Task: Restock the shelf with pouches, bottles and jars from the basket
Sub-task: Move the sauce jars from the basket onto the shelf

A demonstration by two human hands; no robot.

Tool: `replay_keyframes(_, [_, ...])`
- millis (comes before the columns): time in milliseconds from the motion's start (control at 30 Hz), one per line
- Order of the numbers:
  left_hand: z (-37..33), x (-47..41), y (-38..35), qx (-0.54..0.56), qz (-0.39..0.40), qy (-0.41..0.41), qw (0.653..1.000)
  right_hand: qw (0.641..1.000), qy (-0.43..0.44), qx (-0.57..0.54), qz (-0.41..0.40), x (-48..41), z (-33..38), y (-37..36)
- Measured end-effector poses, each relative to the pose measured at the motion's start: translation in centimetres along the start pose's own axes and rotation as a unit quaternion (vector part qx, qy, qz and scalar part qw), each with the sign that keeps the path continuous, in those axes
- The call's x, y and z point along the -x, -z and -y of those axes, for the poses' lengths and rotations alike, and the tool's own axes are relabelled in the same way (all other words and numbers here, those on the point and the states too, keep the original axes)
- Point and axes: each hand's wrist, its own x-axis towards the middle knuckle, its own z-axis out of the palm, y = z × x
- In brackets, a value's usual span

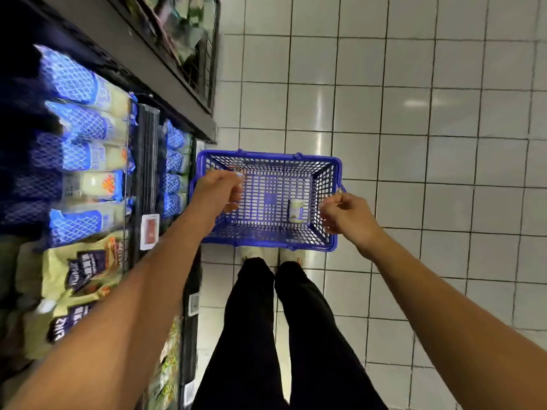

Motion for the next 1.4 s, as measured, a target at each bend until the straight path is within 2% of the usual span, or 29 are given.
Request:
replay_keyframes(167, [5.8, -9.3, -1.0, -0.055, 0.000, 0.059, 0.997, 0.997, -0.081, 0.000, -0.003, -8.4, -6.1, -2.7])
replay_keyframes(467, [15.0, -26.5, -3.6, -0.127, -0.053, 0.123, 0.983, 0.987, -0.147, 0.054, 0.026, -23.9, -17.3, -7.4])
replay_keyframes(600, [18.5, -32.9, -3.6, -0.194, -0.072, 0.098, 0.973, 0.982, -0.139, 0.131, 0.000, -29.6, -21.9, -9.2])
replay_keyframes(700, [20.6, -36.6, -3.6, -0.266, -0.065, 0.077, 0.959, 0.981, -0.138, 0.137, -0.021, -32.8, -24.4, -10.4])
replay_keyframes(833, [22.5, -39.8, -4.0, -0.362, -0.117, 0.054, 0.923, 0.968, -0.160, 0.184, -0.054, -35.1, -26.8, -11.4])
replay_keyframes(1100, [25.2, -42.8, -3.6, -0.454, -0.130, -0.020, 0.881, 0.972, -0.170, 0.138, -0.085, -37.2, -28.8, -11.8])
replay_keyframes(1200, [25.7, -43.3, -4.0, -0.446, -0.107, -0.037, 0.888, 0.975, -0.156, 0.132, -0.086, -37.7, -29.2, -11.9])
replay_keyframes(1400, [26.6, -43.9, -5.4, -0.302, -0.075, -0.029, 0.950, 0.983, -0.144, 0.096, -0.066, -38.7, -29.8, -12.7])
